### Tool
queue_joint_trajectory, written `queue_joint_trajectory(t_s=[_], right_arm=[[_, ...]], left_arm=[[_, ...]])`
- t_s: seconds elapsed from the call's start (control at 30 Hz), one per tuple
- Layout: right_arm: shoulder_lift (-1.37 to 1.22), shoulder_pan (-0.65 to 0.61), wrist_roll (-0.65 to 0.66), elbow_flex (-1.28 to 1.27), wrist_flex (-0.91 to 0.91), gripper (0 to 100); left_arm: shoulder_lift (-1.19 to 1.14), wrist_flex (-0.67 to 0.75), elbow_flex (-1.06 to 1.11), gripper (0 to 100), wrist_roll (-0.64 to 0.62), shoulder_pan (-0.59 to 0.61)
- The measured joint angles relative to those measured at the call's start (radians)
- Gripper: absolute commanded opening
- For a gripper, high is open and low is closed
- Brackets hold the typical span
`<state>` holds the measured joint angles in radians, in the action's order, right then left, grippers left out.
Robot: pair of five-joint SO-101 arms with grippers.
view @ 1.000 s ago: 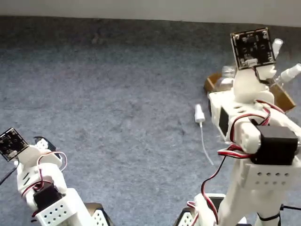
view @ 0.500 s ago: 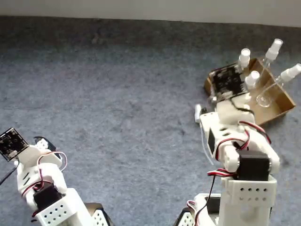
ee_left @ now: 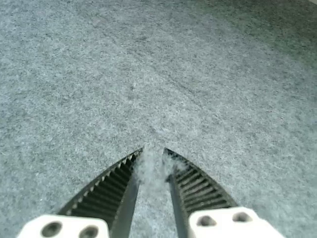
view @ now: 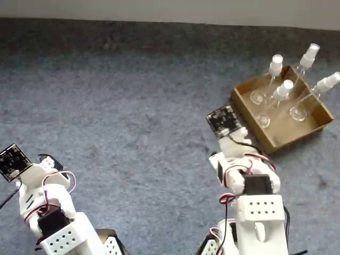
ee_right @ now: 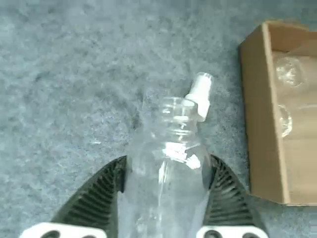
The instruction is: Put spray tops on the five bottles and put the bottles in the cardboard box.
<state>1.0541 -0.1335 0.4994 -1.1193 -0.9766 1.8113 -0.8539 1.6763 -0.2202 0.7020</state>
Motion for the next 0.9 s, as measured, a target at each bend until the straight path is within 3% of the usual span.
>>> queue_joint_trajectory(t_s=[0.37, 0.63, 0.9], right_arm=[[-0.345, -0.196, 0.000, 0.061, 0.009, 7.8], [-0.551, -0.207, 0.000, 0.143, 0.014, 17.7], [-0.559, -0.210, 0.000, 0.144, 0.083, 18.5]], left_arm=[[0.000, 0.000, 0.000, 4, 0.000, 0.000], [0.000, 0.000, 0.000, 4, 0.000, 0.000], [0.000, 0.000, 0.000, 4, 0.000, 0.000]])
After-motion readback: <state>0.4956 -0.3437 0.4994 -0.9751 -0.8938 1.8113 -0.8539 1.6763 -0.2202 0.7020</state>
